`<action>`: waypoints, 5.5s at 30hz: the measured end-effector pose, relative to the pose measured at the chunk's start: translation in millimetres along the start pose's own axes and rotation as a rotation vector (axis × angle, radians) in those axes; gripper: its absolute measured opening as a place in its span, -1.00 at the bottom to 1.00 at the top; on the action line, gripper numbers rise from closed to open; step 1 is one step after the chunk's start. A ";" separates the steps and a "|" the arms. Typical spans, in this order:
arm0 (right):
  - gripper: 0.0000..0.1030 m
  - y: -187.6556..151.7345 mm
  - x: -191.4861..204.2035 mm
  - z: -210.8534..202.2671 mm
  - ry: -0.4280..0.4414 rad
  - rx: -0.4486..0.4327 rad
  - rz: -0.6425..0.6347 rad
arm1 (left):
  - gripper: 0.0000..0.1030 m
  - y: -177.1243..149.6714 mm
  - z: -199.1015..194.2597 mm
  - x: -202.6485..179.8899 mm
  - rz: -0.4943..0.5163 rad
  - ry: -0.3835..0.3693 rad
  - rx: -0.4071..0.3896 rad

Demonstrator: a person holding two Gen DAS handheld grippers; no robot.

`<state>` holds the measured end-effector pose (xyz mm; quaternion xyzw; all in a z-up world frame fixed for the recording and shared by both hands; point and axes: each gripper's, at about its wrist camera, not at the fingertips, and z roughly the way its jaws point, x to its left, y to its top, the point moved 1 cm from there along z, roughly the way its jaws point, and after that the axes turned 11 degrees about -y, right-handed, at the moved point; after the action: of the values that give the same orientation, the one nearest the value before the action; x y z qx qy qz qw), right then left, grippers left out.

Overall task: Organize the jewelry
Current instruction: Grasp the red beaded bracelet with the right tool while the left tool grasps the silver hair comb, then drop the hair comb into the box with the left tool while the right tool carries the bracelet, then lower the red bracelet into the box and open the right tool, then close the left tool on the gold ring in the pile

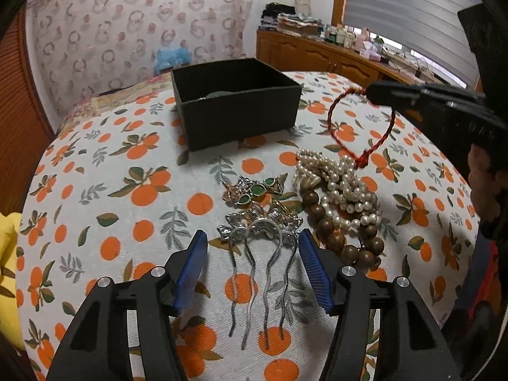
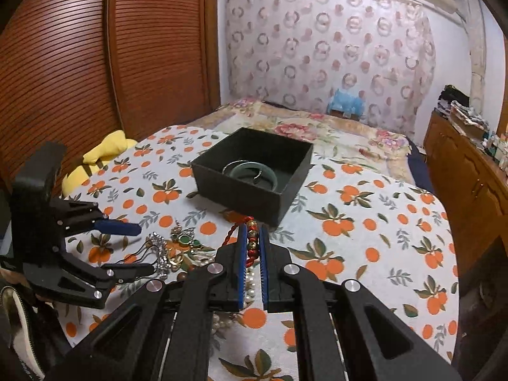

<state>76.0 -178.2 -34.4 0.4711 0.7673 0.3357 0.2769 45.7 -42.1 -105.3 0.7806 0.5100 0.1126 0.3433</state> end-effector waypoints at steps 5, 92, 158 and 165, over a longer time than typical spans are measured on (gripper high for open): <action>-0.84 -7.5 -2.9 1.7 -0.004 0.012 0.008 | 0.32 1.1 9.9 -2.7 0.025 0.011 0.033; -0.84 76.9 -51.5 80.0 0.033 -0.071 0.065 | 0.37 152.4 40.2 51.6 -0.014 0.034 -0.120; -0.35 -56.6 10.3 12.3 0.042 0.080 0.109 | 0.33 7.2 -12.8 6.5 -0.066 -0.022 -0.065; -0.35 -71.0 16.3 6.7 0.040 0.086 0.075 | -0.04 12.8 5.1 -0.1 -0.091 -0.029 -0.027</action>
<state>36.2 -185.1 -95.5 0.5041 0.7683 0.3217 0.2282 57.5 -47.4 -100.7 0.7535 0.5384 0.0926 0.3658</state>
